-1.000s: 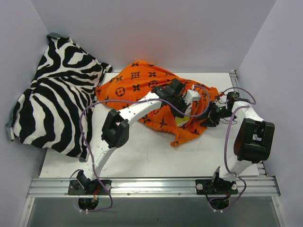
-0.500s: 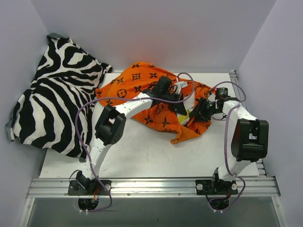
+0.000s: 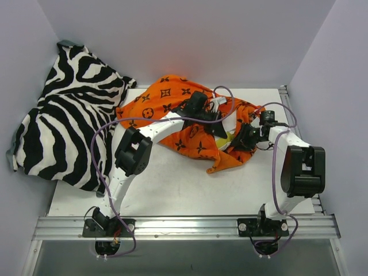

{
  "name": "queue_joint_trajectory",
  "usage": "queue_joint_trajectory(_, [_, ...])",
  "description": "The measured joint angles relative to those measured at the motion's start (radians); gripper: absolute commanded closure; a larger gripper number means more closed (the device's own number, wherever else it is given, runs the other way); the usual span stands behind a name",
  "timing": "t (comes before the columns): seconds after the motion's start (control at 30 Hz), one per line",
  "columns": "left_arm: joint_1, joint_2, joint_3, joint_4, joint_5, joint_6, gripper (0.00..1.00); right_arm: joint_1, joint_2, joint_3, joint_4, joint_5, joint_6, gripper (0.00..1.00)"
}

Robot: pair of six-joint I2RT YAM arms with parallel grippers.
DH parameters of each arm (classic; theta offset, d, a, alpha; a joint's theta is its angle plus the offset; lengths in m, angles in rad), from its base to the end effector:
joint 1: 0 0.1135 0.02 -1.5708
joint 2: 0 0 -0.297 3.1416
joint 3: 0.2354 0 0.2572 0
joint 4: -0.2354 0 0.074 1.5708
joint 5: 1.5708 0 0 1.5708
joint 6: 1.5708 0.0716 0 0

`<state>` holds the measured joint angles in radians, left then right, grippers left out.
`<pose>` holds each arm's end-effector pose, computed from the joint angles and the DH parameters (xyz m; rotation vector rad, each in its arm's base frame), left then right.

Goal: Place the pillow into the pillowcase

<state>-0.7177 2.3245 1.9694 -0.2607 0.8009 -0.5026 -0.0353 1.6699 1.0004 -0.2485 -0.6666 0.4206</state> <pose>0.4029 -0.4200 0.2278 0.7646 2.2829 -1.5132 0.3632 0.0315 0.1974 0.2742 2.4537 0.9922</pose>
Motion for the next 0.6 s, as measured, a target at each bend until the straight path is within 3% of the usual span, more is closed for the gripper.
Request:
queue_joint_trajectory(0.23, [0.013,0.000,0.000,0.055,0.038,-0.027,1.00,0.001,0.046,-0.018,0.005,0.011,-0.006,0.73])
queue_joint_trajectory(0.37, [0.014,0.000,0.000,0.056,0.042,-0.027,1.00,-0.003,0.089,0.016,0.012,0.005,-0.001,1.00])
queue_joint_trajectory(0.47, [0.014,0.000,0.000,0.053,0.034,-0.013,1.00,-0.016,0.086,0.036,0.028,-0.049,0.000,1.00])
queue_joint_trajectory(0.6, [0.010,0.000,0.003,0.026,-0.028,0.043,1.00,-0.111,-0.003,0.022,-0.006,-0.229,-0.026,1.00])
